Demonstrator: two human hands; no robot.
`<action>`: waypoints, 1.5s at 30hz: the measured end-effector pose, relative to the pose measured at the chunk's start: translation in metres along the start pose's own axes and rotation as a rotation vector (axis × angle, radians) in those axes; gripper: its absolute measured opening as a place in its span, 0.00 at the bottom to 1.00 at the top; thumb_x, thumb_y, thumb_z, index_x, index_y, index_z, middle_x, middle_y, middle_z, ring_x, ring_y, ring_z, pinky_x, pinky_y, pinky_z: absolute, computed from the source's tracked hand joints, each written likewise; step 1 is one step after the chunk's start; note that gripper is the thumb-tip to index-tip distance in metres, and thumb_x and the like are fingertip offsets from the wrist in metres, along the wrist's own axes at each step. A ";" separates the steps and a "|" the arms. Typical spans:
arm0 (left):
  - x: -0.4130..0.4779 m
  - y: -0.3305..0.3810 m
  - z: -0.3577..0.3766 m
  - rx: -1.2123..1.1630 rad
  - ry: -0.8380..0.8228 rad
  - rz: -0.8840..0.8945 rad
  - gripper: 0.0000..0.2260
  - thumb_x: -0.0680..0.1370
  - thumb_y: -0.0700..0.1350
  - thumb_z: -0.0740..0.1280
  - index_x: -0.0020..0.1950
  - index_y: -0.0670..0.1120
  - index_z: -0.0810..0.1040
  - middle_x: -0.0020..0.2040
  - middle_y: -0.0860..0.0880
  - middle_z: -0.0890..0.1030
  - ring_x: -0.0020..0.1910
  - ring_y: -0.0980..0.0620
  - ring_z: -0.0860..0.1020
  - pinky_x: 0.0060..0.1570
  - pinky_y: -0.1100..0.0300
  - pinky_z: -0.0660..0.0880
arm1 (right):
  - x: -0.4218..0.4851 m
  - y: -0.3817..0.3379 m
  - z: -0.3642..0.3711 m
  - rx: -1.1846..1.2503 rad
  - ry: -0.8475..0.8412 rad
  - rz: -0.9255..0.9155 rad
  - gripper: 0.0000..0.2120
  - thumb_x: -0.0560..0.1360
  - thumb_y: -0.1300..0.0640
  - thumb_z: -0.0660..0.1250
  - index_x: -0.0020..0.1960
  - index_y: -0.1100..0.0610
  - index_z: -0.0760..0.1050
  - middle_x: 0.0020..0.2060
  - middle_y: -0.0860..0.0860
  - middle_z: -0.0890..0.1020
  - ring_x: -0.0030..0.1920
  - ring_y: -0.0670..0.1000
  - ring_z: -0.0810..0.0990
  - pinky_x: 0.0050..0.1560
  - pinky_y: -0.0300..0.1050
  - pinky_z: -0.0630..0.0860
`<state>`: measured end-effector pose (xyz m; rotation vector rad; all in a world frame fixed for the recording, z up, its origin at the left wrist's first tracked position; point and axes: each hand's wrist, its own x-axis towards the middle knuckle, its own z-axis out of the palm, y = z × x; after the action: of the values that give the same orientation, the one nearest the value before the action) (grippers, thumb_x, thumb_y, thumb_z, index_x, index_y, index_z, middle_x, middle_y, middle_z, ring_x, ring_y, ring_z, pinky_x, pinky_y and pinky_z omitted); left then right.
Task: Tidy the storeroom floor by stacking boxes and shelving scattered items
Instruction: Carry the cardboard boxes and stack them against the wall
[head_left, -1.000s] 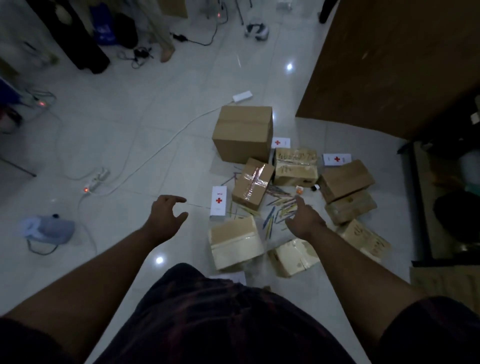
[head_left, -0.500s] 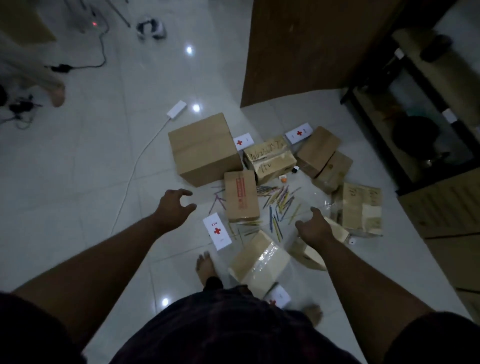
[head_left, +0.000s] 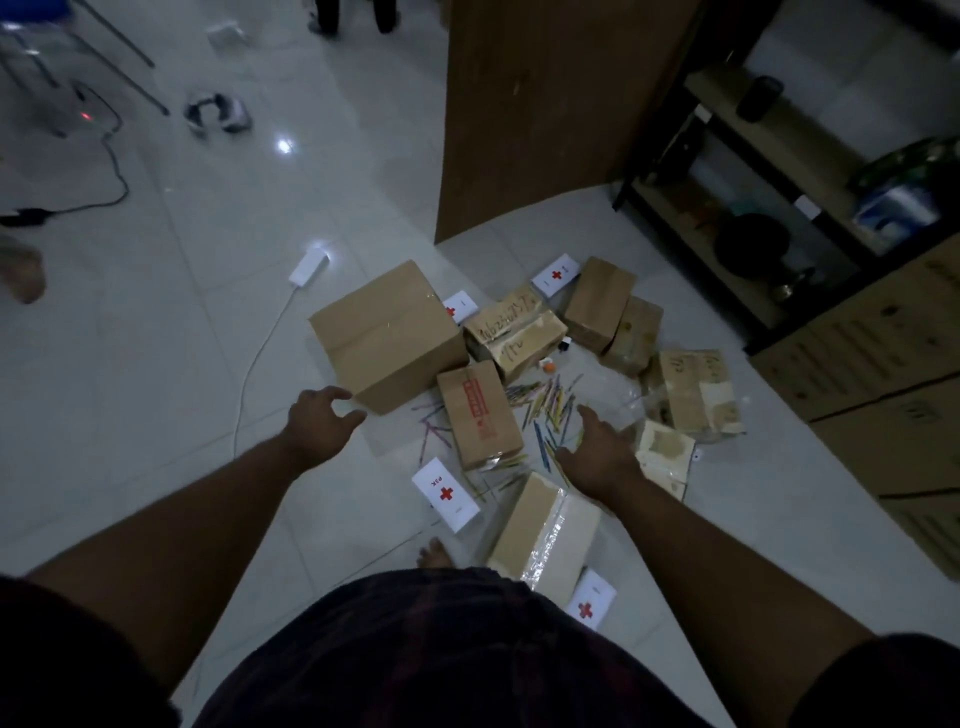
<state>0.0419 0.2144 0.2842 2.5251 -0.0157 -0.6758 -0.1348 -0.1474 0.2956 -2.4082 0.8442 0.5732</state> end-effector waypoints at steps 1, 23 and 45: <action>-0.001 -0.001 -0.003 0.000 0.001 0.020 0.23 0.76 0.56 0.73 0.67 0.49 0.78 0.67 0.36 0.73 0.62 0.37 0.78 0.67 0.47 0.73 | 0.000 -0.002 0.003 0.007 0.011 0.005 0.42 0.75 0.42 0.69 0.82 0.51 0.53 0.70 0.61 0.71 0.69 0.64 0.72 0.67 0.58 0.73; 0.092 -0.103 -0.145 0.067 -0.099 0.197 0.22 0.77 0.59 0.72 0.68 0.52 0.76 0.69 0.42 0.72 0.69 0.42 0.71 0.70 0.49 0.67 | 0.021 -0.212 0.089 0.455 0.171 0.229 0.48 0.77 0.43 0.69 0.84 0.53 0.40 0.81 0.61 0.56 0.78 0.65 0.60 0.76 0.59 0.63; 0.346 -0.064 -0.229 0.212 -0.316 0.391 0.22 0.77 0.57 0.72 0.68 0.51 0.76 0.68 0.44 0.75 0.68 0.45 0.72 0.67 0.51 0.68 | 0.153 -0.348 0.112 0.712 0.132 0.448 0.55 0.65 0.33 0.70 0.81 0.46 0.45 0.75 0.59 0.67 0.68 0.65 0.73 0.66 0.60 0.75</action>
<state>0.4447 0.3312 0.2621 2.4738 -0.7049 -0.9354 0.1821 0.0845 0.2418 -1.6256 1.3844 0.2071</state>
